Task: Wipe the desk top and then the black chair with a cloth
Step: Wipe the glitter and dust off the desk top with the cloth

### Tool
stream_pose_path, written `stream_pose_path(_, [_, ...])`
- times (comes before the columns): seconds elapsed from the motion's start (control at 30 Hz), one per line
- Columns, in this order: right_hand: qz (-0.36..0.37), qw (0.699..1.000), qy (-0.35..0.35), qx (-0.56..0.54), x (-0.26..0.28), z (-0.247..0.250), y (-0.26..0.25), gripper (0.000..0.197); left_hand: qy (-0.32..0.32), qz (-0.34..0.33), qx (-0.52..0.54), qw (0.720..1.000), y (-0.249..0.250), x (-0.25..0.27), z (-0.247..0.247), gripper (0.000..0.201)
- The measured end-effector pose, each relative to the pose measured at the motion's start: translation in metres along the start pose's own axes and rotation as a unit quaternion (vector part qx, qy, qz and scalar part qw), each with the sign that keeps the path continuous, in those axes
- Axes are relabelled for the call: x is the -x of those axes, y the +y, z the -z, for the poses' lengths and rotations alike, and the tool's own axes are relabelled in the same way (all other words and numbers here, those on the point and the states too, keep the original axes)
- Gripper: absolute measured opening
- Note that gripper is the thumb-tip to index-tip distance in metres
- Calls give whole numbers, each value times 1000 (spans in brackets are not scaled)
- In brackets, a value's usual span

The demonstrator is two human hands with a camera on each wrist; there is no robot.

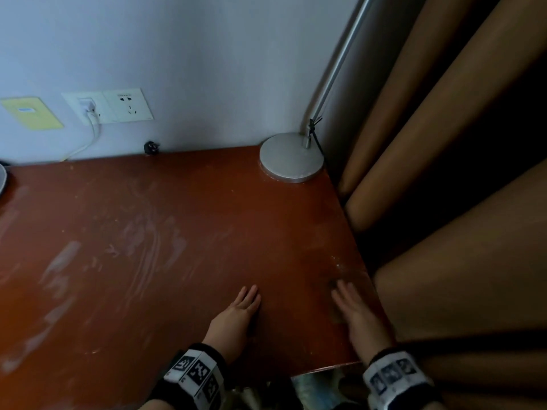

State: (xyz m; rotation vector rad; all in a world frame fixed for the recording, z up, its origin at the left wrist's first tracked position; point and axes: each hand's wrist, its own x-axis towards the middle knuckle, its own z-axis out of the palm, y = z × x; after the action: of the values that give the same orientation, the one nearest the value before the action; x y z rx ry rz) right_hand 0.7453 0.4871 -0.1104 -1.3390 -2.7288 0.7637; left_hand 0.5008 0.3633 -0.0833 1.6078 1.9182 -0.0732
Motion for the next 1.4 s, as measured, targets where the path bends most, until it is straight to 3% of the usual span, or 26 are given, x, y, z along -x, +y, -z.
stream_pose_path(0.07, [-88,995,57,3,-15,17,25,74,2,-4,6,1000,-3,-3,1,77])
stream_pose_path(0.13, [-135,990,46,17,-23,17,20,71,-7,-2,17,1000,-3,-6,4,74])
stream_pose_path(0.3, [130,989,16,65,-22,-22,-44,75,-12,1,23,1000,-1,-23,16,73])
stream_pose_path(0.37, [95,993,-63,8,-31,-4,-42,78,-13,3,24,1000,-3,-32,19,74])
stream_pose_path(0.5, [-60,998,-1,-8,-70,25,11,79,-23,8,25,999,-5,-43,25,74])
stream_pose_path(0.57, [-114,993,21,-7,-82,27,4,74,-27,9,25,999,-3,-45,29,74])
stream_pose_path(0.63, [-26,998,53,21,-85,12,-28,70,-33,7,20,999,-2,-49,32,73])
stream_pose_path(0.73, [147,988,-14,51,-77,-14,-65,73,-42,3,25,999,-4,-59,41,70])
stream_pose_path(0.77, [170,985,-26,31,-77,-10,-64,78,-48,6,26,998,-5,-62,45,69])
stream_pose_path(0.83, [109,992,-66,-6,-94,12,-44,86,-53,16,23,998,-7,-66,53,69])
stream_pose_path(0.93, [-37,999,-15,36,-131,33,-3,79,-36,38,29,998,-12,-69,64,70])
stream_pose_path(1.03, [-109,994,17,14,-152,37,-10,75,-24,52,36,998,-18,-73,72,72])
stream_pose_path(1.07, [-81,997,7,10,-152,30,-25,75,-24,56,37,997,-20,-76,73,74])
stream_pose_path(1.17, [133,990,1,38,-139,-1,-60,74,-16,63,24,998,-20,-87,77,76])
stream_pose_path(1.23, [174,984,-19,43,-143,3,-56,78,-9,81,13,997,-19,-93,81,82])
stream_pose_path(1.3, [93,994,-58,-6,-164,23,-30,85,-2,103,12,995,-20,-96,87,88])
stream_pose_path(1.4, [-17,999,-31,28,-210,50,6,81,-5,136,10,991,-29,-97,93,93])
